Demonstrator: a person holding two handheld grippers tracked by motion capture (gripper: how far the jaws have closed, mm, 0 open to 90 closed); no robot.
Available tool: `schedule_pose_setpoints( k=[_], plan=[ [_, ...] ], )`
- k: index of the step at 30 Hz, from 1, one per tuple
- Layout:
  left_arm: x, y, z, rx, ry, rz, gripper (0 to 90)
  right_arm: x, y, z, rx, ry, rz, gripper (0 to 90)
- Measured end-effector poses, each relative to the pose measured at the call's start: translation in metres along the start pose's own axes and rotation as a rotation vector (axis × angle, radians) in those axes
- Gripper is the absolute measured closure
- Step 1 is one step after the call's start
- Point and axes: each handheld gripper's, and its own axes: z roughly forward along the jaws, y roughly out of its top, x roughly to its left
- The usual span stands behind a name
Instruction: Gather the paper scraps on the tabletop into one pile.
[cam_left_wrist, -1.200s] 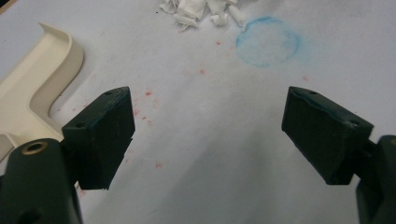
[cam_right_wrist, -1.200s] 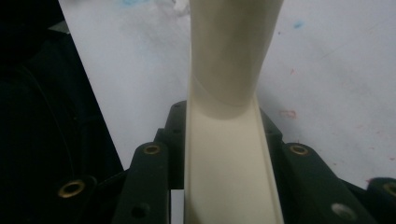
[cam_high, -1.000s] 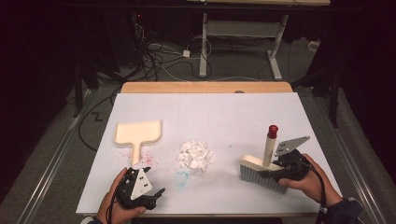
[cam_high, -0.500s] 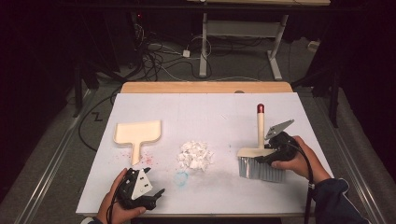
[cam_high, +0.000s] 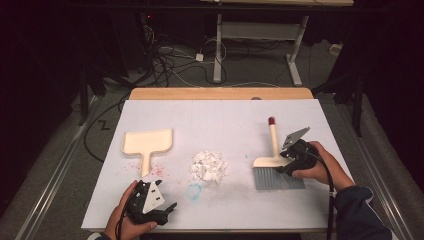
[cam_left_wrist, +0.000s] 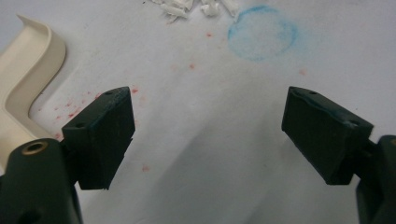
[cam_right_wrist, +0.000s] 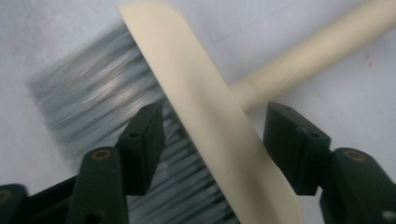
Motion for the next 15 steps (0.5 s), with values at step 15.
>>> schedule_pose_setpoints(
  k=[15],
  plan=[
    [0.000, 0.000, -0.002, -0.006, 0.008, -0.006, 16.3, 0.006, -0.003, -0.016, -0.248, -0.112, 0.082, 38.2]
  ],
)
